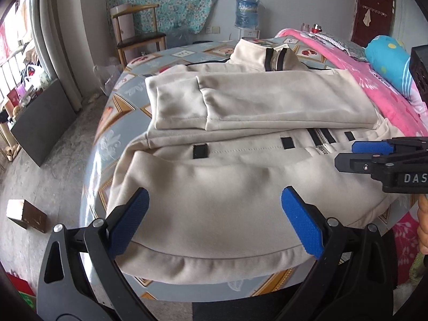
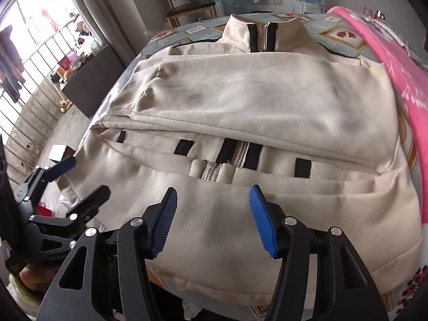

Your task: Fold large clothes

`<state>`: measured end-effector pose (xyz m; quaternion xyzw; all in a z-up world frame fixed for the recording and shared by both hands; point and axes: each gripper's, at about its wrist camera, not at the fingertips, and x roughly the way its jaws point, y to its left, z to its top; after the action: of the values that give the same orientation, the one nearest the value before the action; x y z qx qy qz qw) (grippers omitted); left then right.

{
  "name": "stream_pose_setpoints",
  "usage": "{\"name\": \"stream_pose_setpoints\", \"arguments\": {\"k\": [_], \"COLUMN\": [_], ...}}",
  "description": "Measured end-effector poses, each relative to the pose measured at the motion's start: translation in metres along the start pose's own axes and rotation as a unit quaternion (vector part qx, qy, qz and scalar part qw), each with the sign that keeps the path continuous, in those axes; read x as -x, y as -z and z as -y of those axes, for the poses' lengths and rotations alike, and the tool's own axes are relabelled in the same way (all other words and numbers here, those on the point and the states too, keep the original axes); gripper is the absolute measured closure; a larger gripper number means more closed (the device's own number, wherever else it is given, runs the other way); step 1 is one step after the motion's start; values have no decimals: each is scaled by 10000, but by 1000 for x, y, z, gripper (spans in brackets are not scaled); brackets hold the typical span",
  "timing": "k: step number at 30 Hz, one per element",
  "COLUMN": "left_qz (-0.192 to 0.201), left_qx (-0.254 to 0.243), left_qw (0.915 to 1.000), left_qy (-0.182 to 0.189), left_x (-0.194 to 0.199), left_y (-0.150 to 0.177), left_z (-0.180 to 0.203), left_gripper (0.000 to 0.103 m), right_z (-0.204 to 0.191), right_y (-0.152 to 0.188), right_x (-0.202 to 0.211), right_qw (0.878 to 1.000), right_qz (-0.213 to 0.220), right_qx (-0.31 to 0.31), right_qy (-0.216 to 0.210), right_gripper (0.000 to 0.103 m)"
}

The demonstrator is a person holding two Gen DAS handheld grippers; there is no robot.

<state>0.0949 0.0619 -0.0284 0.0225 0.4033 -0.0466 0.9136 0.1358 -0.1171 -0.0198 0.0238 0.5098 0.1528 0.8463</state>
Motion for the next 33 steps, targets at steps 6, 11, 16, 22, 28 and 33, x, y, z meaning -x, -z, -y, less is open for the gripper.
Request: {"name": "stream_pose_setpoints", "arguments": {"k": [6, 11, 16, 22, 28, 33], "left_qz": [93, 125, 110, -35, -297, -211], "left_qx": [-74, -177, -287, -387, -374, -597], "left_qw": [9999, 9996, 9993, 9986, 9980, 9971], "left_qy": [50, 169, 218, 366, 423, 416], "left_x": [5, 8, 7, -2, -18, -20], "left_y": [-1, 1, 1, 1, 3, 3], "left_z": [0, 5, 10, 16, 16, 21], "left_gripper": [7, 8, 8, 30, 56, 77], "right_z": [5, 1, 2, 7, 5, -8], "right_y": [-2, -3, -2, 2, 5, 11], "right_x": [-8, -14, -15, -13, -10, -8], "right_qw": [9999, 9996, 9992, 9983, 9968, 9924], "right_qz": [-96, -173, -197, -251, -275, -218], "right_qx": [-49, 204, 334, 442, 736, 1208], "right_qy": [-18, 13, -83, -273, -117, 45], "right_gripper": [46, 41, 41, 42, 66, 83]}}
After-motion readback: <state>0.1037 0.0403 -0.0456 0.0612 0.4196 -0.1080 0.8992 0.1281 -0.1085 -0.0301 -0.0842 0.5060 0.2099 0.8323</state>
